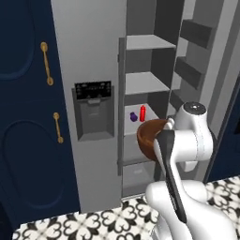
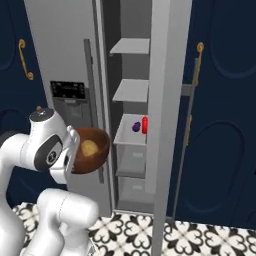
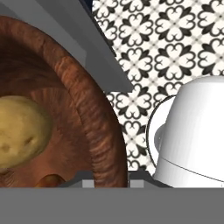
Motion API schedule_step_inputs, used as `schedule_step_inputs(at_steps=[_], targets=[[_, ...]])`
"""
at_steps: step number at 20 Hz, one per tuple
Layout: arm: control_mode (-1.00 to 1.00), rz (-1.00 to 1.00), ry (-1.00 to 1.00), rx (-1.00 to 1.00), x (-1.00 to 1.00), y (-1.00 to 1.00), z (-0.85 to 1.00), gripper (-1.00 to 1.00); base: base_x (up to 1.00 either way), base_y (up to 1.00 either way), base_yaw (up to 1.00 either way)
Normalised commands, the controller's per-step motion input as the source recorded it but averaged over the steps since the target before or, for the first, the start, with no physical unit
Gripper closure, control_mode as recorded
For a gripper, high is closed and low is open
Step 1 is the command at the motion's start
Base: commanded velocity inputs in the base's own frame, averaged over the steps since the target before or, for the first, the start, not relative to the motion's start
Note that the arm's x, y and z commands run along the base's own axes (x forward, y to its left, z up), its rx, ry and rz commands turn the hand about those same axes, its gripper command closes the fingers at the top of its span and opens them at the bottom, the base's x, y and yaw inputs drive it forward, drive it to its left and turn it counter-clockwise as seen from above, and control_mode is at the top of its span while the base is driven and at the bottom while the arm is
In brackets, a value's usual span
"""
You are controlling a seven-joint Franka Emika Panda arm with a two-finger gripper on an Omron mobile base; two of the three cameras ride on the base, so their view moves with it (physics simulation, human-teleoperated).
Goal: Pick the chicken drumstick and potato from their plates and place them in the bowl. Then put the bowl in the fridge.
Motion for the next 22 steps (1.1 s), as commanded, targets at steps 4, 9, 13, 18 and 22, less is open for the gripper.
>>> schedule_step_inputs(at_steps=[4,9,13,18,22], targets=[[1.0,0.0,0.0,0.0,0.0,0.0,0.0,1.0,0.24,-0.19,0.0],[1.0,0.0,0.0,0.0,0.0,0.0,0.0,1.0,0.36,-0.14,0.01],[1.0,0.0,0.0,0.0,0.0,0.0,0.0,1.0,0.58,0.01,0.05],[1.0,0.0,0.0,0.0,0.0,0.0,0.0,1.0,0.53,-0.03,0.15],[1.0,0.0,0.0,0.0,0.0,0.0,0.0,1.0,0.31,-0.22,0.04]])
